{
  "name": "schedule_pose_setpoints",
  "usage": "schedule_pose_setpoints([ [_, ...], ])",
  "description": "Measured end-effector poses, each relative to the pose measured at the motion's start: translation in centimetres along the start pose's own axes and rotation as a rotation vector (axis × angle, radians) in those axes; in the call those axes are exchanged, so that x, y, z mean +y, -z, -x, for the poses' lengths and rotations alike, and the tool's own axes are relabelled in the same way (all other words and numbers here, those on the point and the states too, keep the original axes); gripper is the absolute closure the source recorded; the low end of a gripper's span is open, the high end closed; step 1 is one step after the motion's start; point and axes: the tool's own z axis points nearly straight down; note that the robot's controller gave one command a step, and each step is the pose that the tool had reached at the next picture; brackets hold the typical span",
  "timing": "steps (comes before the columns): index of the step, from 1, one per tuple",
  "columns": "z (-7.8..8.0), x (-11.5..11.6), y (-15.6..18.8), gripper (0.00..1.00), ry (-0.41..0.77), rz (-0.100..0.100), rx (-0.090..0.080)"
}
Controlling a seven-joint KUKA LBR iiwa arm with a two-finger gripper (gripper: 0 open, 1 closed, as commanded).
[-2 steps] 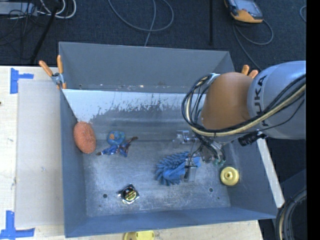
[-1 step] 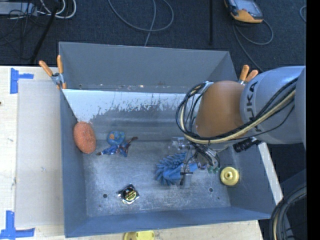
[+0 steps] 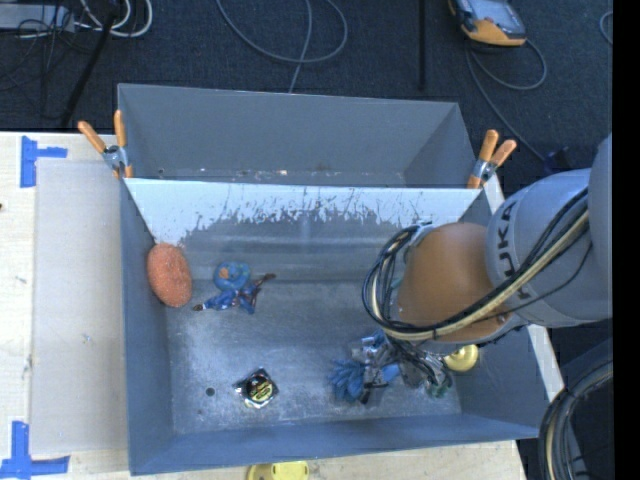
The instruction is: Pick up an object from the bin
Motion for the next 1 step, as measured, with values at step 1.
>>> schedule_pose_setpoints([
  [1, 0.0, 0.0, 0.0, 1.0, 0.0, 0.0, 0.0],
])
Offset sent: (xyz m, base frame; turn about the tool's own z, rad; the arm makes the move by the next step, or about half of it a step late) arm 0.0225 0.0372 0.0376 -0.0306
